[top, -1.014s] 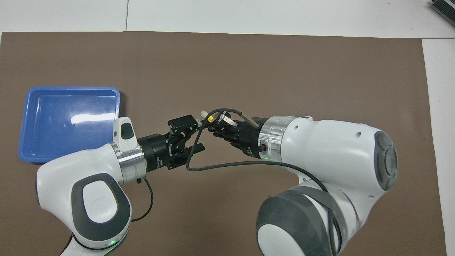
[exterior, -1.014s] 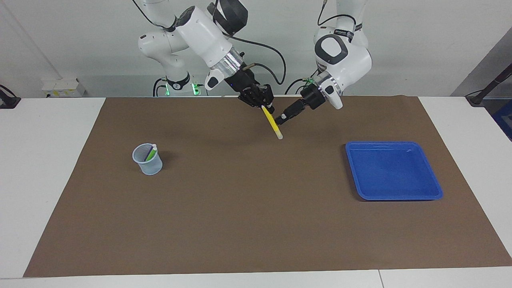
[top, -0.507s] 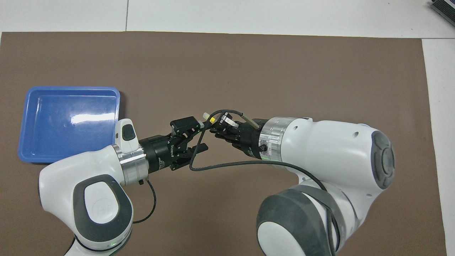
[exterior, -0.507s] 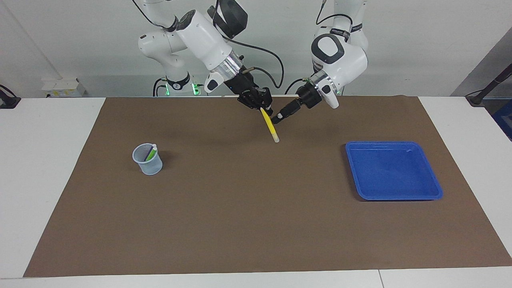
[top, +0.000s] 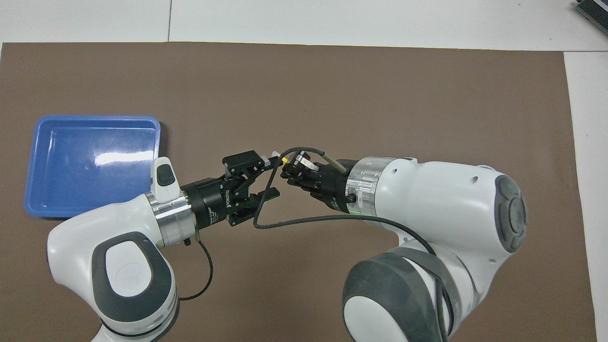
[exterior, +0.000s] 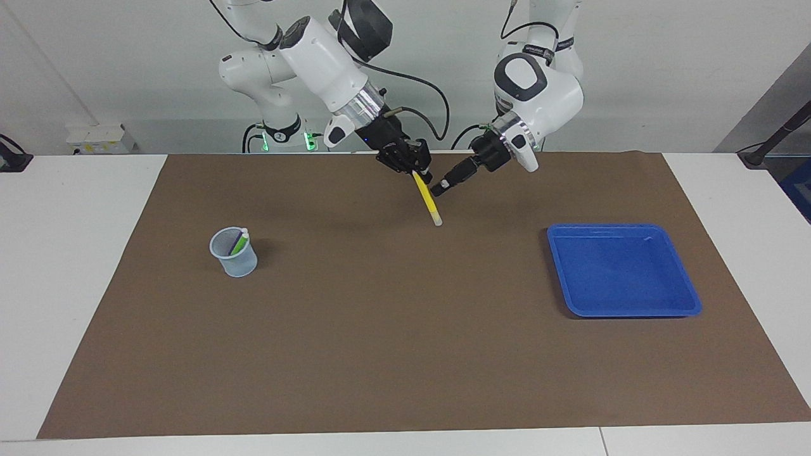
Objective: Right arm passes pens to left for tray arrangement
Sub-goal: 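Close the left gripper on the yellow pen held by the right gripper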
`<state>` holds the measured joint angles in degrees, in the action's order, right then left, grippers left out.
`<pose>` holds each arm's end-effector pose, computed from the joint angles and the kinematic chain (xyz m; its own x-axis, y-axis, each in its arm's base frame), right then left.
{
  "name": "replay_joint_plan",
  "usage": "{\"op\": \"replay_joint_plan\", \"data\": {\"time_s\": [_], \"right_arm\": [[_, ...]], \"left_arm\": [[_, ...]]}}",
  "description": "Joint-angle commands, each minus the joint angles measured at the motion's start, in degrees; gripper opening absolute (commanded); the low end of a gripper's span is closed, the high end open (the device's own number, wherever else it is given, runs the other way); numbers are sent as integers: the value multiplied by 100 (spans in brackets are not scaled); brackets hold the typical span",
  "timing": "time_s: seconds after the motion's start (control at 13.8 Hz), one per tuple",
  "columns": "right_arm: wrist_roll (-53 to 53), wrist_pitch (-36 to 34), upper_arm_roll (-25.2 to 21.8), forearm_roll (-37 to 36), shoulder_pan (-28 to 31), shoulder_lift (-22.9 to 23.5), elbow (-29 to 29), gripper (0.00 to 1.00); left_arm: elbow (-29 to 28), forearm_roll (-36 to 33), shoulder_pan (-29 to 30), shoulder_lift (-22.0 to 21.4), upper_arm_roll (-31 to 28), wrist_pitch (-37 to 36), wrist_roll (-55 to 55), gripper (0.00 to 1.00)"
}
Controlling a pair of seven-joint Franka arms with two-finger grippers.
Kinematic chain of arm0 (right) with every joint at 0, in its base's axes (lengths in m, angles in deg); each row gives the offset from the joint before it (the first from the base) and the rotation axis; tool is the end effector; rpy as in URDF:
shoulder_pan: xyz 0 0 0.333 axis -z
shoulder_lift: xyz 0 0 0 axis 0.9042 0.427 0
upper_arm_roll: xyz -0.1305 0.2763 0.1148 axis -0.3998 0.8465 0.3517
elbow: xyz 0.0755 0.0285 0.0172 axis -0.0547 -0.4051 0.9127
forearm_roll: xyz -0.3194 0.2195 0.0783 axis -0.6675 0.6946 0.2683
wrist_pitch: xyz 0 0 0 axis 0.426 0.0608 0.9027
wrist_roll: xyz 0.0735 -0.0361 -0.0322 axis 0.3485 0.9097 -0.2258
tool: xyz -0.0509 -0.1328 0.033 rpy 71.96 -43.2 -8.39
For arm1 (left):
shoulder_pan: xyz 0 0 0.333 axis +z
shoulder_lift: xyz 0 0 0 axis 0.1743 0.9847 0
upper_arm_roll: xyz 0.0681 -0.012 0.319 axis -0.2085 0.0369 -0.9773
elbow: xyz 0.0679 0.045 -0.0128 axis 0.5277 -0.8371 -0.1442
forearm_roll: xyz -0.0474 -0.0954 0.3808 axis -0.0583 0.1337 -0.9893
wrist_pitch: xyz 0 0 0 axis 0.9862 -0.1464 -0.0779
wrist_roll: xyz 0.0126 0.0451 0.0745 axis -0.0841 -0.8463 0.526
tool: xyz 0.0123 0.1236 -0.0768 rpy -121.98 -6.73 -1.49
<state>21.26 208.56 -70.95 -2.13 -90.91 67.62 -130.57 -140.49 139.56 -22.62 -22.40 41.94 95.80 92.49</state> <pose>0.5062 0.3440 0.5221 0.8399 -0.5157 -0.1694 -0.4953 -0.6004 -0.6279 0.4626 -0.2923 0.4614 0.6920 0.5160 -0.5048 0.6418 -0.1197 0.7574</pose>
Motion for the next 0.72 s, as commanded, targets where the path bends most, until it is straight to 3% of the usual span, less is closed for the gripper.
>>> {"op": "replay_joint_plan", "data": {"time_s": [0.0,0.14,0.65], "right_arm": [[65,-11,-5,133,-9,-120,-125,0],[65,-20,-5,133,-9,-120,-134,0],[65,-11,-5,133,-9,-120,-134,0]], "left_arm": [[49,231,-22,24,-25,106,-72,68],[128,424,-57,164,-25,194,-90,61],[303,557,-110,384,1,413,-99,62]]}}
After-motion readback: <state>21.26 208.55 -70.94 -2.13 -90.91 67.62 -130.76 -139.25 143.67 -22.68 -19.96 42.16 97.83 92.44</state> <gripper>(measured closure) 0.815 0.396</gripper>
